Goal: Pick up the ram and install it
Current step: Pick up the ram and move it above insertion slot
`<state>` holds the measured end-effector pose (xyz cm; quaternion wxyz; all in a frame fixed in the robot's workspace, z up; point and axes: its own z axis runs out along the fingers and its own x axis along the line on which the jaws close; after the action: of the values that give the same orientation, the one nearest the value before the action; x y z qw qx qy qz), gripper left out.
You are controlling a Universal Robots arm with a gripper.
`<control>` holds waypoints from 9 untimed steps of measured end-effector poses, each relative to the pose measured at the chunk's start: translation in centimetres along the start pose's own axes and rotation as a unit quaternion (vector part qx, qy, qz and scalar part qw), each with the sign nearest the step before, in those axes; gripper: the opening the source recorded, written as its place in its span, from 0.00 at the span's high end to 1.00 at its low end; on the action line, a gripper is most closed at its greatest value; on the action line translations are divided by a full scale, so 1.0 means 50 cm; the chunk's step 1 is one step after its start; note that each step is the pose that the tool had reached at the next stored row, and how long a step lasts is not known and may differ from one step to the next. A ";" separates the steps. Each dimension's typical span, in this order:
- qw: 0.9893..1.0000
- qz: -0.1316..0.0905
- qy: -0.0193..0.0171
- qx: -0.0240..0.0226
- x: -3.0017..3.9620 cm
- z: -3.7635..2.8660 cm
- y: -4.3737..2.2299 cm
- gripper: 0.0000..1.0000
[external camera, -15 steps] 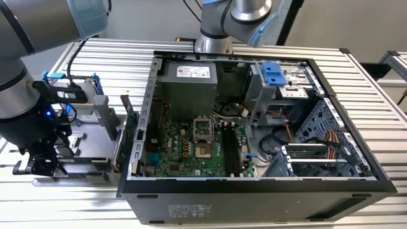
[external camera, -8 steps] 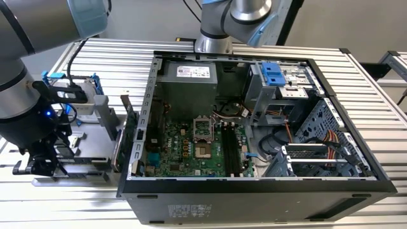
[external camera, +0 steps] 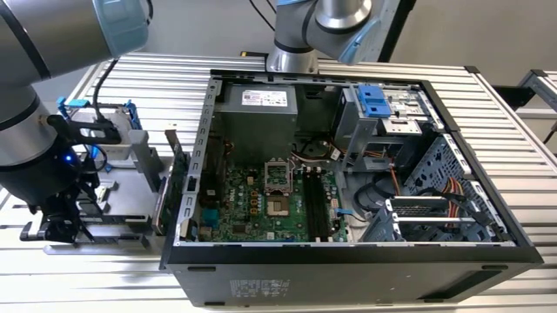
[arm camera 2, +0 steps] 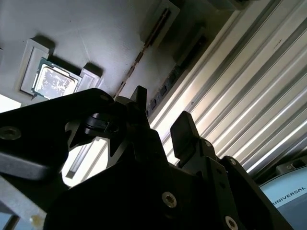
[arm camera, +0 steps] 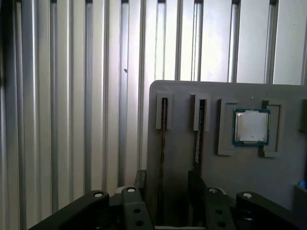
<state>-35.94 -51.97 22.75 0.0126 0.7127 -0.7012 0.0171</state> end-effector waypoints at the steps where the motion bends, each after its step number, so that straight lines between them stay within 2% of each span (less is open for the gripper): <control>1: 1.000 0.000 0.000 0.000 0.000 0.002 0.000 0.00; 9: 1.000 0.000 0.000 0.000 0.000 0.010 0.000 0.00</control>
<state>-35.96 -51.98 22.26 0.0126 0.7128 -0.7011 0.0171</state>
